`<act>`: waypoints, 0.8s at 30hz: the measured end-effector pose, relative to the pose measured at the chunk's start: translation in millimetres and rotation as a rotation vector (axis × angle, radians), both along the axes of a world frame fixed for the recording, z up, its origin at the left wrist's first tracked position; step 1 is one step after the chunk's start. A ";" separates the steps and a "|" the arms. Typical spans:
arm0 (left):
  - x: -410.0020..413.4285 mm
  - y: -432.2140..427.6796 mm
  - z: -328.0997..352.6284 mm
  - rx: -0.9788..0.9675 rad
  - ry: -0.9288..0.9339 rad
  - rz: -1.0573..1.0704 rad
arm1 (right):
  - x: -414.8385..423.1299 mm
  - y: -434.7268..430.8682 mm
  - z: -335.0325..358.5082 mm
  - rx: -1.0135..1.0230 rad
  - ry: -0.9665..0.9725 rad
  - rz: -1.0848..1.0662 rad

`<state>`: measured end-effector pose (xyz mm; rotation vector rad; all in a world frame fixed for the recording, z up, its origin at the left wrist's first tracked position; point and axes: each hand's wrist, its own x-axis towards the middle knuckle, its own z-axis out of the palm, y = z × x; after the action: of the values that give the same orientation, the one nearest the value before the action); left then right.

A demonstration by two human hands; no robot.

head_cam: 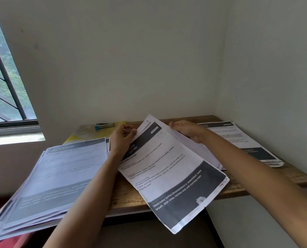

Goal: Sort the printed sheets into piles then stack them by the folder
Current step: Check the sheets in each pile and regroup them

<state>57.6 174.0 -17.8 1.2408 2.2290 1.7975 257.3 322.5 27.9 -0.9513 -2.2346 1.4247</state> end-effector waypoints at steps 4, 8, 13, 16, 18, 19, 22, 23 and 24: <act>3.0 0.4 -0.4 -0.052 -0.021 -0.019 | 1.4 -10.9 -12.2 0.154 -0.022 0.068; 6.9 1.2 1.7 -0.063 0.019 0.013 | 0.1 -14.9 -20.6 0.232 -0.018 0.055; 8.7 -0.7 3.7 -0.074 0.076 0.067 | -1.9 -22.7 -23.0 0.467 -0.137 0.015; 9.6 -2.8 6.9 -0.075 0.119 0.067 | -3.6 -23.3 -22.0 0.498 -0.263 -0.030; 11.2 -5.1 11.3 -0.054 0.127 0.065 | -2.5 -23.7 -21.3 0.467 -0.342 -0.047; 12.3 -6.3 13.7 -0.039 0.113 0.066 | -1.0 -25.4 -20.5 0.462 -0.369 -0.044; 19.7 -12.6 26.3 -0.048 0.007 0.084 | 4.9 -33.6 -17.5 0.465 -0.402 -0.016; 23.2 -15.2 31.9 -0.098 -0.025 0.086 | 6.4 -35.8 -17.6 0.462 -0.408 -0.004; 27.8 -19.1 38.0 -0.182 -0.030 0.074 | 8.0 -37.9 -17.5 0.461 -0.415 0.006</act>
<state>85.4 154.9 20.1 1.1051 2.3883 1.5800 265.2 284.6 10.4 -1.1453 -2.6895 0.6936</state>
